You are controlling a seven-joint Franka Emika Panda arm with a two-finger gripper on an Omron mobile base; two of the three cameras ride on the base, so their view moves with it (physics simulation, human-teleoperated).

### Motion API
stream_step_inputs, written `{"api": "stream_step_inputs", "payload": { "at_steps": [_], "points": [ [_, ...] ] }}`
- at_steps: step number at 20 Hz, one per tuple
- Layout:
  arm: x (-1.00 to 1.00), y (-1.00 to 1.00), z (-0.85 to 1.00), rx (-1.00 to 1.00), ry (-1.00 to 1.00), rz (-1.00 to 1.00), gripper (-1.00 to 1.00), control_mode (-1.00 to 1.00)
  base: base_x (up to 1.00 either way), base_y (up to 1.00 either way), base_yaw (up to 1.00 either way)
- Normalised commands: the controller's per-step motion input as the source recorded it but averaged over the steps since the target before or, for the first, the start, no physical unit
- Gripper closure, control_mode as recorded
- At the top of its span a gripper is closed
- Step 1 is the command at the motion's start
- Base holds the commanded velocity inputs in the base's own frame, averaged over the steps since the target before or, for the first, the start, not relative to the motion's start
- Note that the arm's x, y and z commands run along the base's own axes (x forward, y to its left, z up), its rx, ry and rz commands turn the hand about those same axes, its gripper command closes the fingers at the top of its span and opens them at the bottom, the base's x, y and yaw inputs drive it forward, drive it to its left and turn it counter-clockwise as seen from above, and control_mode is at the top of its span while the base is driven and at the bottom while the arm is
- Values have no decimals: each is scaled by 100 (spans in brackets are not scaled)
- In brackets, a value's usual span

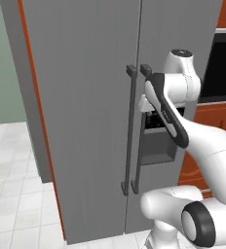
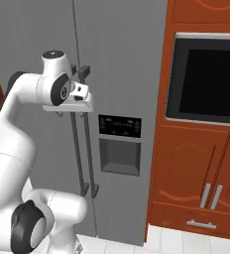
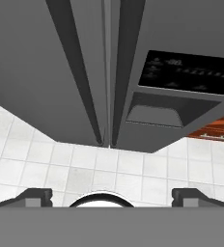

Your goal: Open the fridge, grab two sodas, and place both sodas inside the bowl with ice on the dining counter.

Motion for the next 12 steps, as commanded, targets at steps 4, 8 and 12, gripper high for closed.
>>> {"api": "stream_step_inputs", "payload": {
  "at_steps": [4, 8, 12],
  "points": [
    [0, 0, 0, 0, 0, 0, -100, 100, -12, 21, 0],
    [0, 0, 0, 0, 0, 0, -100, 100, -27, 3, 0],
    [0, 0, 0, 0, 0, 0, -100, 100, -32, 0, 0]
  ]
}}
